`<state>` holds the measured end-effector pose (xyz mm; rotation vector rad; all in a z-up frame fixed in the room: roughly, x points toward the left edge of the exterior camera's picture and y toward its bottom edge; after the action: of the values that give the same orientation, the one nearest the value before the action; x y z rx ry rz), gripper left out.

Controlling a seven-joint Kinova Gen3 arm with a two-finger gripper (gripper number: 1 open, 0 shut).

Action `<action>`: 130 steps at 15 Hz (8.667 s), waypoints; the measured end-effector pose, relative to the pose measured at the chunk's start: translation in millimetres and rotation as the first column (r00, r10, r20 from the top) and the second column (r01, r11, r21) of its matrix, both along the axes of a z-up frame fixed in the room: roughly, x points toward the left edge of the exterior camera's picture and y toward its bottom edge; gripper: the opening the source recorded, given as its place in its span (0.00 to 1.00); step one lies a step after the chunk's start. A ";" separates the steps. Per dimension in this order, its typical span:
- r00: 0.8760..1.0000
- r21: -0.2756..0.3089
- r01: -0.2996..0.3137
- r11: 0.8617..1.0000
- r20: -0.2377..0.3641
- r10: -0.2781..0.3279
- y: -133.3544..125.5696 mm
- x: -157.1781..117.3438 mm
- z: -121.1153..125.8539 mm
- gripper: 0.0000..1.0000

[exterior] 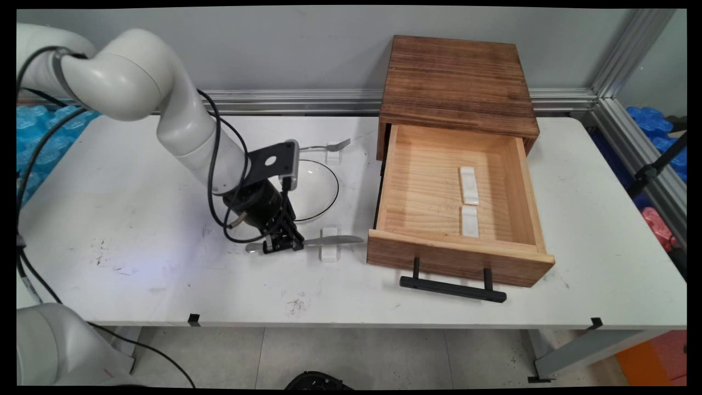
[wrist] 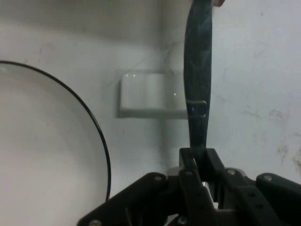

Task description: Place the picked object into the drawer

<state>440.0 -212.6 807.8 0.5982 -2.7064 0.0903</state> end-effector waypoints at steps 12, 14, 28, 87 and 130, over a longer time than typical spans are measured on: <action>0.997 -0.026 0.078 0.997 -0.009 -0.078 0.4 23.0 64.3 0.00; 0.996 -0.035 0.091 0.995 -0.012 -0.092 -3.7 25.3 77.3 0.00; 0.992 -0.099 0.106 0.989 -0.056 -0.112 -47.6 -2.4 133.1 0.00; 0.979 -0.136 0.188 0.973 -0.050 -0.196 -151.2 -225.1 50.3 0.00; 0.982 -0.114 0.171 0.979 -0.062 -0.179 -165.6 -236.3 -2.1 0.00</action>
<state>203.8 -378.3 805.7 0.3232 -2.6508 0.1646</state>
